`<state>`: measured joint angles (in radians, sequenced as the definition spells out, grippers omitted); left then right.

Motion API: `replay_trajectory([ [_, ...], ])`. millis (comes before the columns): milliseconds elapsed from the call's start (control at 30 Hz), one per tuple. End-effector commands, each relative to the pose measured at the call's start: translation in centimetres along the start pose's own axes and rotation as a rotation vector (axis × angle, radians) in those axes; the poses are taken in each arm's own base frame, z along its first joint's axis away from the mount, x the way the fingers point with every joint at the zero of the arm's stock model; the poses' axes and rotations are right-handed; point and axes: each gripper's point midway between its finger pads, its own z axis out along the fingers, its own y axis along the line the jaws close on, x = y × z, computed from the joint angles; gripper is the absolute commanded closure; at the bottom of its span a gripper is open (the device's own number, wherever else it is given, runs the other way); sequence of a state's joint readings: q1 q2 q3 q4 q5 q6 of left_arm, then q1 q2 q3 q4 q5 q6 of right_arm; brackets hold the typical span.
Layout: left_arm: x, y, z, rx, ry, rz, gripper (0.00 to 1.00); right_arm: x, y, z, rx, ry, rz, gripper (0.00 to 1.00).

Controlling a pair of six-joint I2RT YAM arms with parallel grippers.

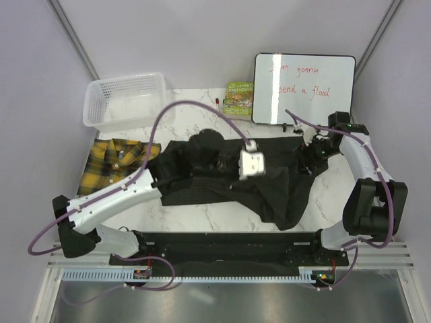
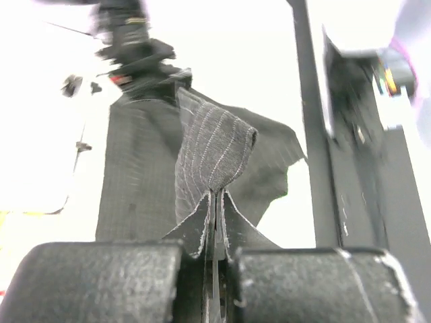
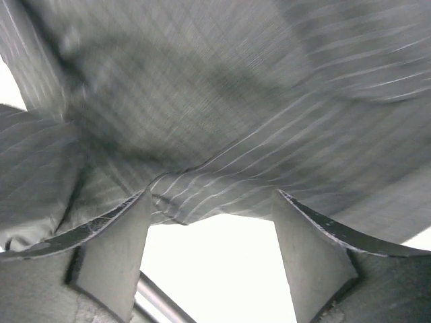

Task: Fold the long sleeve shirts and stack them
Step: Fold the shirt

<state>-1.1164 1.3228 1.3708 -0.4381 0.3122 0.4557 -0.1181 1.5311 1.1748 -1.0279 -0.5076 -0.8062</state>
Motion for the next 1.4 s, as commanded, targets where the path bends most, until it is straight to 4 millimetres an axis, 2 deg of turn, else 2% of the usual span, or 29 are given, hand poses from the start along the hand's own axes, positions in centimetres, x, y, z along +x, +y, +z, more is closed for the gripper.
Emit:
replay_trajectory([
  [0, 1.1, 4.9, 0.7, -0.04, 0.022, -0.362, 0.98, -5.1, -0.4, -3.8, 0.037, -0.216, -0.029, 0.16],
  [67, -0.2, 7.4, 0.6, -0.083, -0.024, -0.42, 0.98, -5.4, -0.1, -4.6, 0.04, -0.251, -0.026, 0.12],
  [100, -0.5, 10.1, 0.6, -0.134, -0.053, -0.439, 0.98, -5.4, 0.1, -4.8, 0.041, -0.264, -0.033, 0.11],
  [167, -0.9, 12.9, 0.4, -0.187, -0.085, -0.566, 0.98, -5.1, 0.7, -5.1, 0.04, -0.304, -0.036, 0.03],
  [200, -1.0, 15.5, -0.2, -0.234, -0.114, -0.61, 0.98, -5.0, 1.0, -5.2, 0.037, -0.319, -0.037, 0.02],
  [300, -1.9, 18.3, -1.3, -0.287, -0.203, -0.751, 0.98, -5.0, 2.6, -5.3, 0.022, -0.396, -0.038, 0.02],
  [333, -2.3, 18.3, -1.3, -0.274, -0.225, -0.823, 0.98, -4.7, 3.4, -4.9, 0.007, -0.412, -0.034, 0.02],
  [400, -2.0, 18.6, -1.3, -0.304, -0.232, -0.916, 0.98, -6.4, 4.7, -6.5, 0.022, -0.531, -0.099, 0.02],
  [433, -1.8, 18.6, -1.3, -0.32, -0.243, -1.021, 0.98, -7.1, 5.8, -7.6, 0.028, -0.588, -0.07, 0.02],
  [467, -1.6, 18.3, -1.1, -0.319, -0.241, -1.07, 0.98, -8.9, 5.9, -9.0, 0.051, -0.676, -0.127, 0.02],
  [500, -0.3, 17.8, -0.6, -0.336, -0.226, -1.184, 0.98, -9.7, 6.3, -10.0, 0.058, -0.726, -0.138, 0.02],
  [533, 0.1, 17.5, -0.7, -0.34, -0.225, -1.234, 0.98, -10.4, 7.4, -11.3, 0.058, -0.782, -0.134, 0.02],
  [567, 1.6, 16.7, -0.1, -0.338, -0.197, -1.291, 0.98, -12.0, 7.5, -12.9, 0.089, -0.86, -0.186, 0.02],
  [633, 1.2, 16.0, -0.1, -0.312, -0.231, -1.377, 0.98, -13.1, 9.2, -14.3, 0.084, -0.946, -0.177, 0.02],
  [667, 1.6, 15.7, 0.1, -0.305, -0.23, -1.409, 0.98, -14.5, 9.5, -15.8, 0.124, -1.016, -0.237, 0.02],
  [767, 2.5, 15.1, 0.5, -0.301, -0.219, -1.483, 0.98, -15.8, 12.3, -16.6, 0.062, -1.087, -0.259, 0.02],
  [800, 2.7, 15.2, 0.5, -0.317, -0.22, -1.498, 0.98, -16.1, 13.7, -16.4, 0.004, -1.086, -0.249, 0.03],
  [833, 2.9, 15.3, 0.5, -0.327, -0.221, -1.51, 0.98, -16.5, 14.0, -16.3, -0.01, -1.085, -0.23, 0.06],
  [900, 3.6, 15.3, 0.8, -0.355, -0.21, -1.567, 0.98, -16.9, 16.3, -15.3, -0.077, -1.067, -0.229, 0.09],
  [933, 4.0, 15.3, 0.8, -0.367, -0.2, -1.594, 0.98, -17.0, 16.1, -14.8, -0.05, -1.071, -0.204, 0.09],
  [1000, 4.7, 15.5, 1.0, -0.401, -0.192, -1.648, 0.98, -17.5, 17.9, -14.3, -0.087, -1.076, -0.228, 0.1],
  [1067, 4.9, 15.5, 1.1, -0.407, -0.187, -1.666, 0.98, -18.1, 17.4, -13.0, -0.034, -1.059, -0.215, 0.11],
  [1100, 5.0, 15.5, 1.2, -0.409, -0.185, -1.672, 0.98, -18.3, 18.3, -12.2, -0.035, -1.042, -0.259, 0.12],
  [1133, 4.9, 15.5, 1.2, -0.407, -0.188, -1.677, 0.98, -18.4, 18.0, -11.1, -0.014, -1.014, -0.27, 0.12],
  [1167, 4.8, 15.5, 1.2, -0.404, -0.19, -1.683, 0.98, -18.7, 17.4, -10.7, 0.04, -1.007, -0.262, 0.13],
  [1200, 4.7, 15.5, 1.2, -0.399, -0.191, -1.692, 0.98, -18.9, 18.1, -10.1, 0.047, -0.997, -0.308, 0.13],
  [1267, 4.5, 15.6, 1.1, -0.398, -0.197, -1.696, 0.98, -19.4, 17.5, -9.3, 0.105, -0.977, -0.308, 0.14],
  [1300, 4.4, 15.7, 1.1, -0.397, -0.201, -1.702, 0.98, -19.7, 18.2, -8.9, 0.109, -0.973, -0.327, 0.14],
  [1367, 4.4, 15.7, 1.1, -0.396, -0.202, -1.709, 0.98, -20.2, 17.9, -8.1, 0.145, -0.948, -0.322, 0.16],
])
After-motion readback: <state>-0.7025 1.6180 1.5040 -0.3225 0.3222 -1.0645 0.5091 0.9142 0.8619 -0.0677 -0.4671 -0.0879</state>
